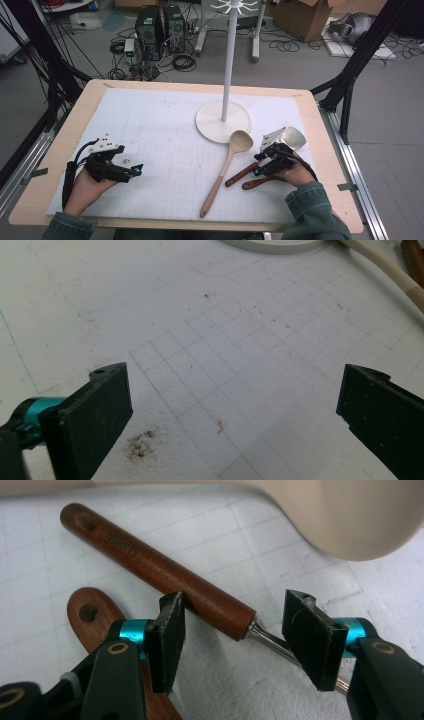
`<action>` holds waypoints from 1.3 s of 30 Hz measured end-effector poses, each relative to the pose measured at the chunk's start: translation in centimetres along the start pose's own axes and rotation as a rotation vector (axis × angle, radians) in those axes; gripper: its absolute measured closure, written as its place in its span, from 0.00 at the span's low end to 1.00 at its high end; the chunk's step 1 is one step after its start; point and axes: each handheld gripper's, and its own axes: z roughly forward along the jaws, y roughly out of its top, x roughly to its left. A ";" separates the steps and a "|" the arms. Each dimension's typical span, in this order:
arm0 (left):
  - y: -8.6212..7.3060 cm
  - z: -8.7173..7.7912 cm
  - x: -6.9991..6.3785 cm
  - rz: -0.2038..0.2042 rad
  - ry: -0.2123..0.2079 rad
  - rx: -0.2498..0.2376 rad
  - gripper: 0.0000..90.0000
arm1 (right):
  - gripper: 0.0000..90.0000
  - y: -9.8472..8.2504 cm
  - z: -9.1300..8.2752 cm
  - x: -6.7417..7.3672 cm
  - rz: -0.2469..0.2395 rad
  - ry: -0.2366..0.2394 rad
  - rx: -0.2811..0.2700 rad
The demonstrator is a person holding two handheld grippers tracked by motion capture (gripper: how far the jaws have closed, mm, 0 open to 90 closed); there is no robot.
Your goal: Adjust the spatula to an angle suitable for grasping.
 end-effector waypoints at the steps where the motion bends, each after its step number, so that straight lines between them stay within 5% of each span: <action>1: 0.0 0.0 0.0 0.001 0.000 0.001 0.02 | 0.48 0.0 0.0 0.0 0.010 0.002 -0.003; 9: 0.0 0.1 -0.1 0.000 -0.001 0.002 0.02 | 0.55 0.1 -0.3 0.3 0.012 -0.012 -0.016; 17: 0.0 0.2 -0.2 0.001 -0.004 0.003 0.02 | 0.70 -0.3 -0.8 0.5 0.109 -0.019 -0.073; 39: 0.1 0.3 -0.3 0.007 -0.012 0.009 0.02 | 0.72 -0.2 -0.2 2.2 0.160 -0.003 -0.137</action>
